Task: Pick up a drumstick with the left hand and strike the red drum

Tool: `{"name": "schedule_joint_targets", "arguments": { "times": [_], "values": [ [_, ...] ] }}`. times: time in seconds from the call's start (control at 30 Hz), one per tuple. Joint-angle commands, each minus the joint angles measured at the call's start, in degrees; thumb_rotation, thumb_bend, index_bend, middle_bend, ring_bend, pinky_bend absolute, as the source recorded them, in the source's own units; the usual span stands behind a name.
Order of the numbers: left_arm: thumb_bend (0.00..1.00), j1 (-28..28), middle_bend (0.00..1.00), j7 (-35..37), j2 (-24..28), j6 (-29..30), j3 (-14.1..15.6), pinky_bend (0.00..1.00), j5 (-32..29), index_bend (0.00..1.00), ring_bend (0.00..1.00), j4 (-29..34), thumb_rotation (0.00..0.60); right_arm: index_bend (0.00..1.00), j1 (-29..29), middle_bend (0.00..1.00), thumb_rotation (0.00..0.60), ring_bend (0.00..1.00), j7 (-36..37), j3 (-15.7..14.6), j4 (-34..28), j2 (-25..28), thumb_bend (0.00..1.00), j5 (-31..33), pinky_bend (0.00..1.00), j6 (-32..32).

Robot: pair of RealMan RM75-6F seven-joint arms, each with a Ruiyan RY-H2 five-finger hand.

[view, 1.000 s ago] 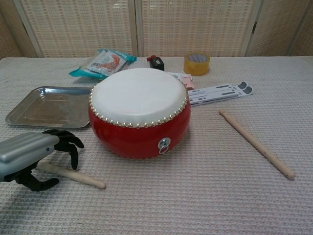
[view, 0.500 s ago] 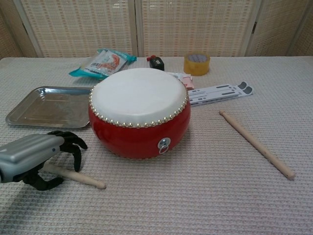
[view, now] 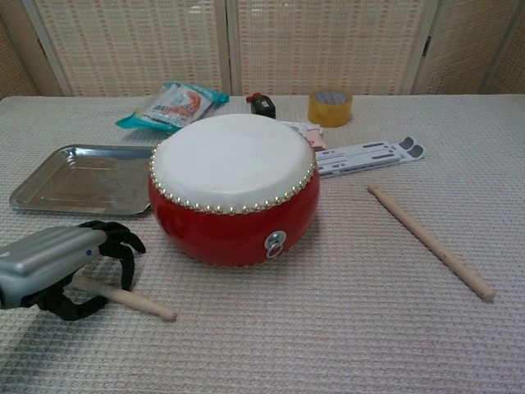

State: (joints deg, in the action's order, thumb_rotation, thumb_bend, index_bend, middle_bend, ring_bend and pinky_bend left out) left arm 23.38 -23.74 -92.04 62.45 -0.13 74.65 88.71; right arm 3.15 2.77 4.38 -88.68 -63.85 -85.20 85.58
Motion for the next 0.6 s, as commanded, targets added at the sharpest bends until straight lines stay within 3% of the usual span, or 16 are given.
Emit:
{"name": "schedule_joint_targets", "arguments": {
  "times": [0.03, 0.33, 0.6],
  "values": [
    [0.36, 0.1, 0.17, 0.0, 0.1, 0.0, 0.0, 0.03, -0.1, 0.5, 0.06, 0.1, 0.6, 0.0, 0.0, 0.11, 0.6, 0.0, -0.1, 0.0, -0.1, 0.0, 0.19, 0.0, 0.03, 0.0],
    [0.42, 0.1, 0.19, 3.2, 0.7, -0.3, -0.1, 0.03, 0.0, 0.55, 0.06, 1.0, 0.6, 0.0, 0.0, 0.11, 0.6, 0.0, -0.3, -0.1, -0.3, 0.0, 0.19, 0.0, 0.03, -0.1],
    [0.42, -1.5, 0.21, 13.7, 3.3, 3.0, -1.7, 0.04, 2.1, 0.57, 0.08, 4.3, 0.6, 0.0, 0.1, 0.11, 0.6, 0.0, -0.4, -0.2, -0.5, 0.3, 0.19, -0.2, 0.03, -0.2]
  ]
}}
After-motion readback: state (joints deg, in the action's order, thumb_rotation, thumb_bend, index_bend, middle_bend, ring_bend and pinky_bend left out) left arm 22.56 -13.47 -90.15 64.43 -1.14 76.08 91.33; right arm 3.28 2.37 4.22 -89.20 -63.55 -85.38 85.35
